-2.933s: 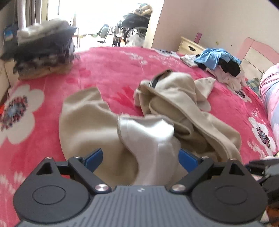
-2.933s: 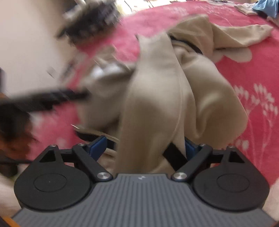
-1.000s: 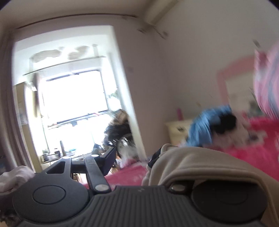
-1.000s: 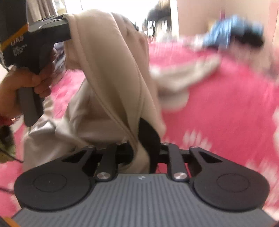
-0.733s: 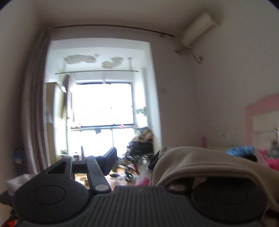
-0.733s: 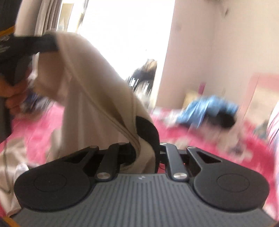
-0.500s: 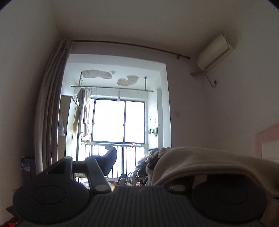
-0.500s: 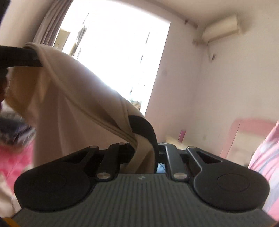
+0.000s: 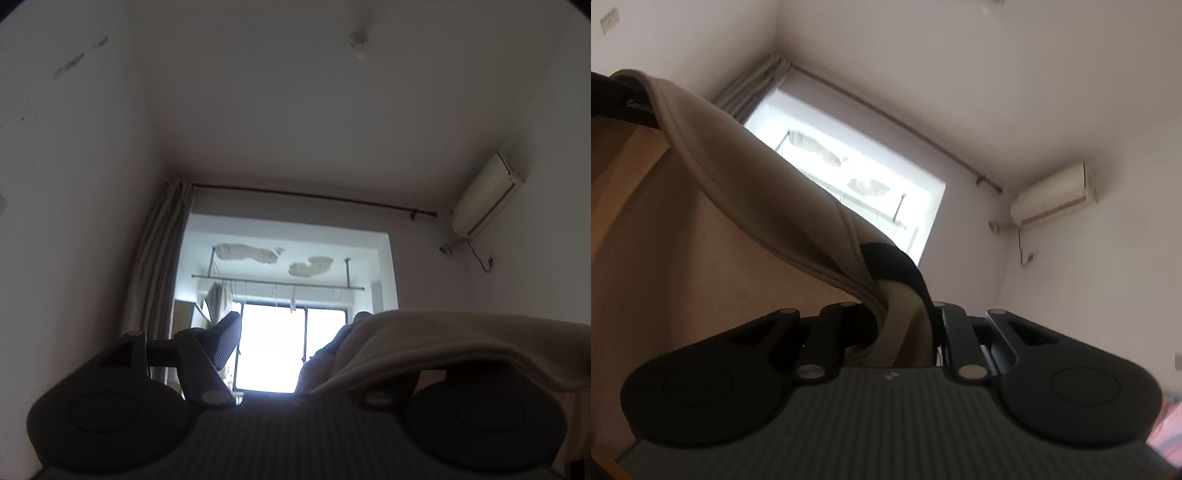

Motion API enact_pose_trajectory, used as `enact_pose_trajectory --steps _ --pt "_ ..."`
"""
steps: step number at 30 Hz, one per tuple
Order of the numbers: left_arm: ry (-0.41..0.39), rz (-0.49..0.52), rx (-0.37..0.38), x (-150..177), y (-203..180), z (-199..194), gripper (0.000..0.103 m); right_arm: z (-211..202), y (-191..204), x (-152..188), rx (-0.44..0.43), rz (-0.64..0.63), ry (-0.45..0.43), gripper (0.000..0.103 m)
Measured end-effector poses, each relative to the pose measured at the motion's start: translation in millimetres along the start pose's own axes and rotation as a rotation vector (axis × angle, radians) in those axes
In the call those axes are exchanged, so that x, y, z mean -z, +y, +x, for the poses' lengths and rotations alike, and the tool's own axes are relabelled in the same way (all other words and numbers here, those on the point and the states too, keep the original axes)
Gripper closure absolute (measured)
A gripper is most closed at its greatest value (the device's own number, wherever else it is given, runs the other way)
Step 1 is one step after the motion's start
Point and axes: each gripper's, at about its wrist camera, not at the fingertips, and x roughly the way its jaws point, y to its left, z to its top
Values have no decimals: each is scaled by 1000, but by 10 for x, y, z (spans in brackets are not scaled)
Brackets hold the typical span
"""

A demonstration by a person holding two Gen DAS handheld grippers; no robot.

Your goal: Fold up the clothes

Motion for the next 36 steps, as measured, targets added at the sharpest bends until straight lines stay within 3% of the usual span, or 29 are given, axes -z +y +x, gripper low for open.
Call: enact_pose_trajectory --steps 6,10,24,30,33,36 --pt "-61 15 -47 -395 3 -244 29 -191 -183 -502 8 -77 -115 89" --pt "-90 26 -59 -569 -41 -488 27 -442 -278 -657 24 -113 -155 87" --pt "-77 22 -32 -555 -165 -1161 27 -1373 -577 -904 68 -195 -234 83" --pt "-7 57 -44 -206 -200 -1103 26 -1394 -521 -700 37 -220 -193 83" --pt "45 107 -60 155 -257 -988 26 -1249 -412 -466 -4 -233 -136 82" --pt "155 126 -61 658 -277 -770 26 -1000 -242 -134 -53 -249 -54 82"
